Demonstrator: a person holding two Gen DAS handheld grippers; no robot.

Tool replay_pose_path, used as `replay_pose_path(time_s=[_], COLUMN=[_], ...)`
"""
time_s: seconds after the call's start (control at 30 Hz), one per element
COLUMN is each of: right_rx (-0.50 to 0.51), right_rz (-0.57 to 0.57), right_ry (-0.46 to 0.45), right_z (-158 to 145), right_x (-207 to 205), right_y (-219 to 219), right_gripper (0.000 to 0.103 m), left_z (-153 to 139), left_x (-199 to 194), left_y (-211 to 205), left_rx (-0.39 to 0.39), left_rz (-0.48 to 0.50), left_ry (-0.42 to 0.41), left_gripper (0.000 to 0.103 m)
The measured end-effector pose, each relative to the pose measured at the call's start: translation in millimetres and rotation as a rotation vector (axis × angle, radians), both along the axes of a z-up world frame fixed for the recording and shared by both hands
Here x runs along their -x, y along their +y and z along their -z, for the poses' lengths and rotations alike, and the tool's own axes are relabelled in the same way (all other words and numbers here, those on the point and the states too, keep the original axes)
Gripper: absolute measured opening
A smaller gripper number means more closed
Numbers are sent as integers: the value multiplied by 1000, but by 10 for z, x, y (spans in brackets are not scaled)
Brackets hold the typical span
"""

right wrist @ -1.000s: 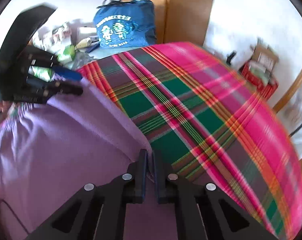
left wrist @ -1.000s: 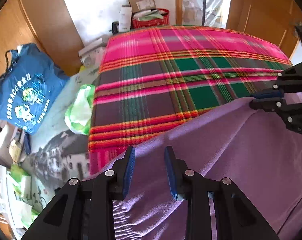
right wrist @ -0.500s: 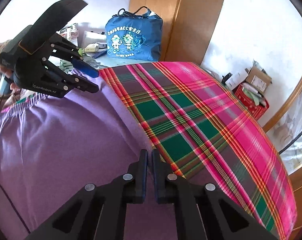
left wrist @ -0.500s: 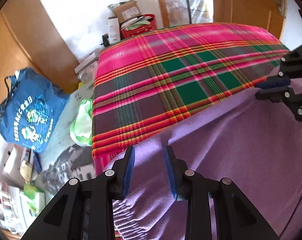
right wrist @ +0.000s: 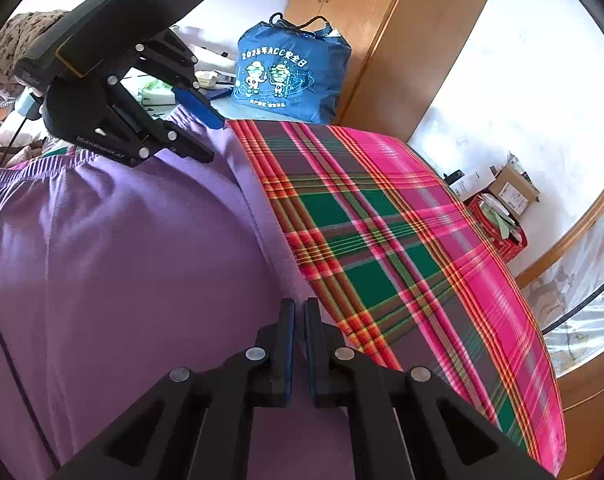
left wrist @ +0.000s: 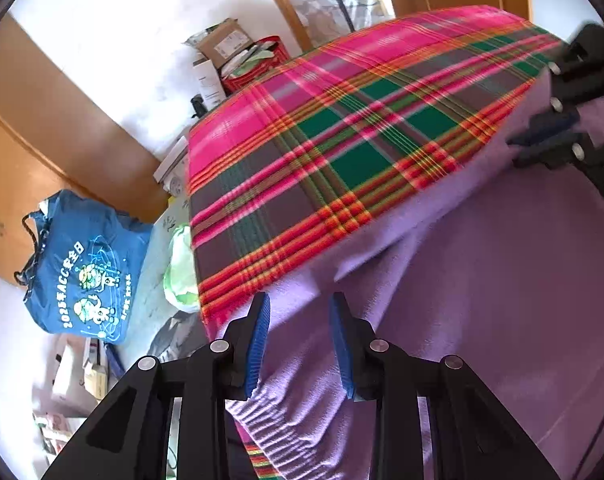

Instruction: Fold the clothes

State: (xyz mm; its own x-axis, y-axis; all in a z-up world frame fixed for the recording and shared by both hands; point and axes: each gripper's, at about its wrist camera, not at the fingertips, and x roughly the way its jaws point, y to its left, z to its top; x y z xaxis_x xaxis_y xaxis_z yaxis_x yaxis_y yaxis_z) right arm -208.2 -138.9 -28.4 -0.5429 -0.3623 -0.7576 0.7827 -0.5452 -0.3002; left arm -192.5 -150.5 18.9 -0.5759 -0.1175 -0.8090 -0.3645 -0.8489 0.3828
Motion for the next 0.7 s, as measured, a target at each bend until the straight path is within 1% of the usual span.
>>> replay_pose_path(time_s=[0.1,0.27,0.33,0.4,0.57,0.7], right_rx=[-12,-12,-11,-10,-8,-2], right_rz=[-7,-16,-18,-21,-27,-26], right_ry=[7,3,2,0,-4,-12], right_z=[21,27,29,31,36,25], right_x=[-44,-86,-98,-110,-139,-148], right_y=[-10,-8,-6,-5,-1,6], right_gripper=[5,5,5,5,5,5], left_z=[-27,46,73,95,72,143], left_x=[22,-37,-28,18,136,154], left_y=[-17,120,154,150,98,87], left_rx=[-20,46,48,58,36,30], left_rz=[-2,71,95,99,78,84], left_ry=[-10,-35,-55,-64,-66,-107], left_gripper=[33,33,33,33,33,33])
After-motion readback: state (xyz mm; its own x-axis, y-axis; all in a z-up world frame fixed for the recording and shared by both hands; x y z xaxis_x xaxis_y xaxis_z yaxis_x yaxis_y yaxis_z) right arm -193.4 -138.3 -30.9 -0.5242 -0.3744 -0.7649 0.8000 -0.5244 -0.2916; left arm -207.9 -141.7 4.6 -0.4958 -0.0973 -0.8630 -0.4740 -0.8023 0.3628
